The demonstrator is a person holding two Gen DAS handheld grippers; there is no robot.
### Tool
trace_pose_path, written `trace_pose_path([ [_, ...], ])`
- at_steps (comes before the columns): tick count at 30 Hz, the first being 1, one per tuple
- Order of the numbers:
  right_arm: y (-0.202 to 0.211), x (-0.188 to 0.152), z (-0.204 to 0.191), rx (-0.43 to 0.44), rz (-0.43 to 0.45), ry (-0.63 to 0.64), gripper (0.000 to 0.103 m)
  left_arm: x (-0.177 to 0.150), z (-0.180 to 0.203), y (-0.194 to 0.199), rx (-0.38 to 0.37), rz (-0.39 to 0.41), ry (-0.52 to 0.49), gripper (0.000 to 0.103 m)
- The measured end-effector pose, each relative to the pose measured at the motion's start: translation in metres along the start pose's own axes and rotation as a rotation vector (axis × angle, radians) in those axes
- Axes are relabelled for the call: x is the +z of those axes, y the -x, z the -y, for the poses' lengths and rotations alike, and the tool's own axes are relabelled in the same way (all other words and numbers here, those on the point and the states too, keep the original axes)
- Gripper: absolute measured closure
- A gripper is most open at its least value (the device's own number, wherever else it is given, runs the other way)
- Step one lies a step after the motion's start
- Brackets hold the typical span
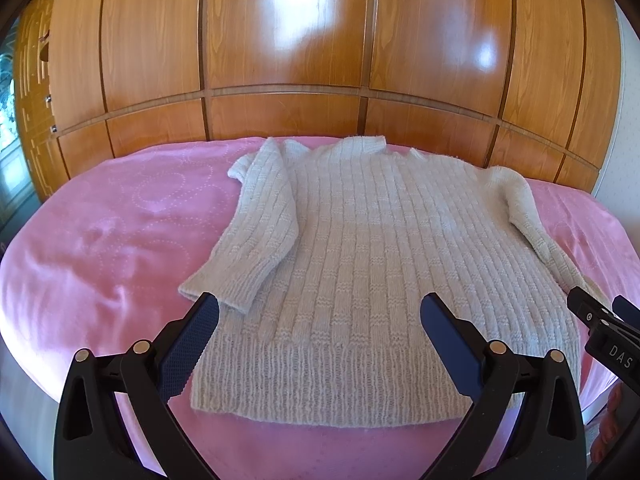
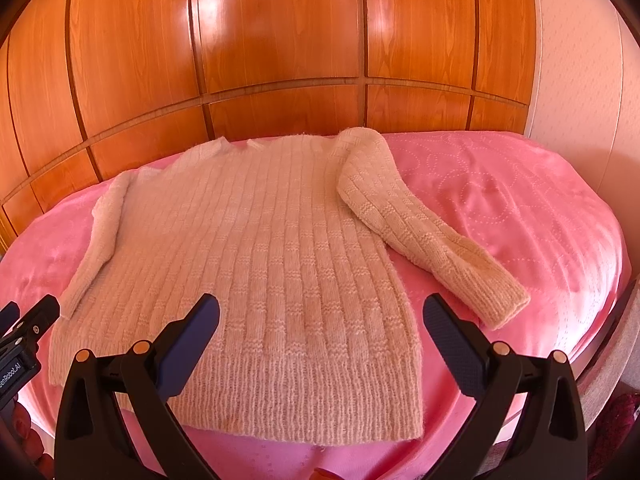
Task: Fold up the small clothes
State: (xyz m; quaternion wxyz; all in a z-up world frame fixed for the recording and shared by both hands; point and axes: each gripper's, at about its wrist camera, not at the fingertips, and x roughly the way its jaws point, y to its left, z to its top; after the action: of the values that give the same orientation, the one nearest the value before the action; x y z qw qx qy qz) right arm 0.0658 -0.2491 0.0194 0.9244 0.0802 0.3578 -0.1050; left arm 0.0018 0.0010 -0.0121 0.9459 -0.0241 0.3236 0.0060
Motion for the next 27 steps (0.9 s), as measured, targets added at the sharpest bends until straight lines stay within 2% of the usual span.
trace_pose_path([
  [27,-0.0029,0.0020,0.0028,-0.014,-0.003,0.002,0.002,-0.0022,0.0004,-0.0087,-0.026,-0.037,0.002,0.003],
])
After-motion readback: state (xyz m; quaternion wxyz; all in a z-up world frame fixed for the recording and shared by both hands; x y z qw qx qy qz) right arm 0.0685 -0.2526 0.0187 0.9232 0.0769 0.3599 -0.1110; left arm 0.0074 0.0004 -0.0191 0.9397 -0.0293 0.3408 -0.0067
